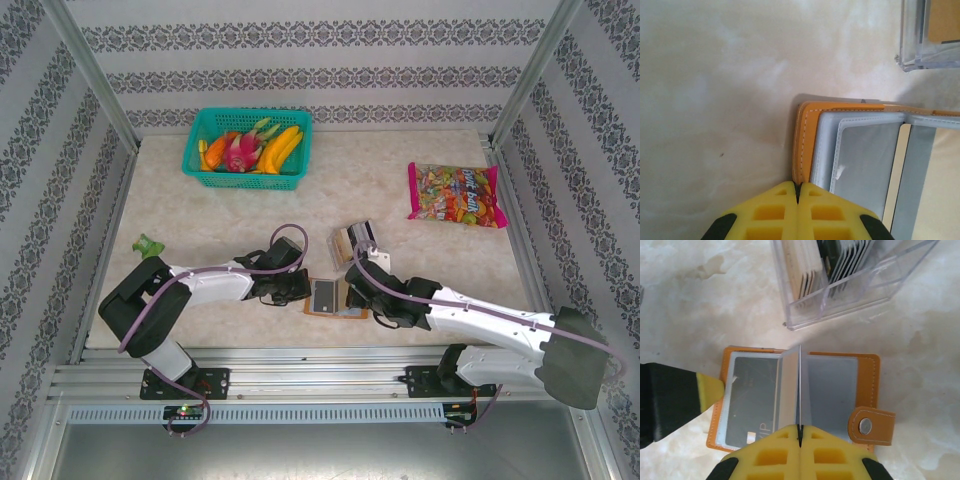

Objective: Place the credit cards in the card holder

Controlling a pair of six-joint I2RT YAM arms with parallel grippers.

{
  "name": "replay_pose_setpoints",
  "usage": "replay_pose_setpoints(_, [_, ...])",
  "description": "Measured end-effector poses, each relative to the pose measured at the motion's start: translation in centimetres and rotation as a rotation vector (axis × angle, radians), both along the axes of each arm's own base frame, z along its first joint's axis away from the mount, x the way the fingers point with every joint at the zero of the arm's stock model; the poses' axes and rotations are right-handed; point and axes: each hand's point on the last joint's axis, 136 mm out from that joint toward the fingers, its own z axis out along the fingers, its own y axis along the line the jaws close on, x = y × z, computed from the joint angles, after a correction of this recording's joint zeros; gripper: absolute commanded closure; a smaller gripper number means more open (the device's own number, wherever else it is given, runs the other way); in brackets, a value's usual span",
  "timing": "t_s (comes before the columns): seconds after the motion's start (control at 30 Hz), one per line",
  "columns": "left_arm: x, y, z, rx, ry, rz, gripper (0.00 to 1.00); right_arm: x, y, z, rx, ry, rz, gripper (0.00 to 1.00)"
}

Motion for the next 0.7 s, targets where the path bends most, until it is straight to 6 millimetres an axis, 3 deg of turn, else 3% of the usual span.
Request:
replay_pose_setpoints(0.23, [0.0, -0.1, 0.0, -0.003, -0.002, -0.002, 0.93, 0.1, 1.4, 0.2, 0.057, 0.012, 0.028, 1.00])
replay_pose_setpoints(0.37, [0.0, -0.1, 0.1, -0.003, -0.002, 0.000, 0.93, 0.1, 2.2, -0.8, 0.067, 0.049, 0.044, 1.00])
replay_pose_setpoints(0.7, [-0.1, 0.3, 0.1, 0.000, -0.015, 0.013, 0.89, 0.6, 3.1, -1.0, 0.081, 0.077, 0.050, 1.00])
